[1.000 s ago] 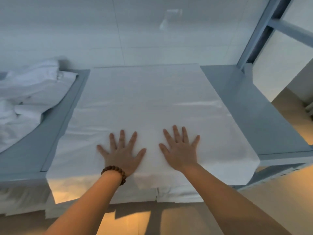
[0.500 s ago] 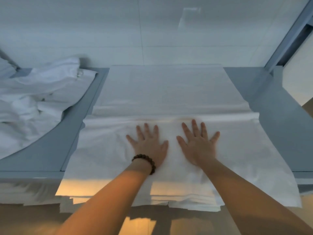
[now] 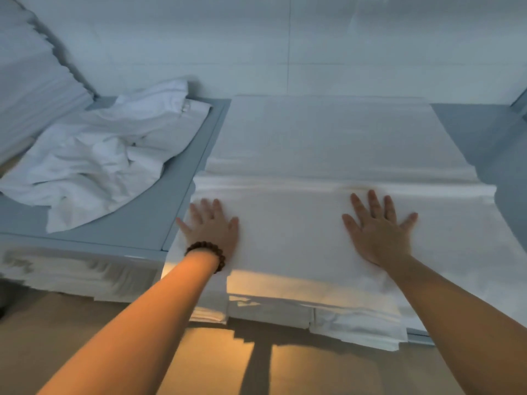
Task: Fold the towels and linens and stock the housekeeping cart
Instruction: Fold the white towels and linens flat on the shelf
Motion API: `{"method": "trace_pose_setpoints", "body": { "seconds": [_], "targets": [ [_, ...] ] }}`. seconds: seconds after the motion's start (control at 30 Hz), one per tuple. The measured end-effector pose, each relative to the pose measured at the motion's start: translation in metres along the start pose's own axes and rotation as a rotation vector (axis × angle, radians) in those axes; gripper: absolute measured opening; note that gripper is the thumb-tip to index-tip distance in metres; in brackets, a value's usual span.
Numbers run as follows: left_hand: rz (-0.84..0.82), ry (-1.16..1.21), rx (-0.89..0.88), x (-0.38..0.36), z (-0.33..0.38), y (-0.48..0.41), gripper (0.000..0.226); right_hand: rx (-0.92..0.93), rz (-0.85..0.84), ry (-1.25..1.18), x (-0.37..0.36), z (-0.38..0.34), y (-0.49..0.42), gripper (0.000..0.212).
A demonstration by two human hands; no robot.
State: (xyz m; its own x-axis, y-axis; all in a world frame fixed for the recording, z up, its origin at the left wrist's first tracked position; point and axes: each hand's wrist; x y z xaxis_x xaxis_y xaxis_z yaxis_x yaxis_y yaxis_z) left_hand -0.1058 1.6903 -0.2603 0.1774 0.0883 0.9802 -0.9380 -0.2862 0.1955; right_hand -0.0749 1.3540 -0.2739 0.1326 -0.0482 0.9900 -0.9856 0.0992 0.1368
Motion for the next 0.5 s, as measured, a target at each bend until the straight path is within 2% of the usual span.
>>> {"method": "trace_pose_setpoints", "body": {
  "seconds": [0.17,0.33,0.5],
  "targets": [
    [-0.003,0.026,-0.444,-0.022,0.099,0.058,0.073,0.016,-0.037,0.003,0.009,-0.004,0.004,0.061],
    [0.004,-0.006,-0.427,-0.031,0.109,0.070,0.075,0.135,-0.019,-0.115,0.012,-0.006,0.049,0.057],
    [0.013,0.023,-0.429,-0.031,0.110,0.061,0.077,0.195,-0.062,0.014,-0.005,-0.007,0.082,0.064]
  ]
}}
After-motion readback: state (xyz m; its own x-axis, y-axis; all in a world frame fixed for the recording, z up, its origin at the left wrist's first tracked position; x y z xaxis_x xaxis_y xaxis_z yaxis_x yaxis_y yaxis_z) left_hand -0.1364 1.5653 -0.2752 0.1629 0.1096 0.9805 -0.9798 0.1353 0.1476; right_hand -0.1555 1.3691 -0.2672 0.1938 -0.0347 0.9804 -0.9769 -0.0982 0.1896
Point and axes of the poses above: each hand's wrist, its own y-axis away from the middle knuckle, its own x-axis out of the back of the hand, z = x × y, and after that the axes turned 2 degrees about -x, right-handed
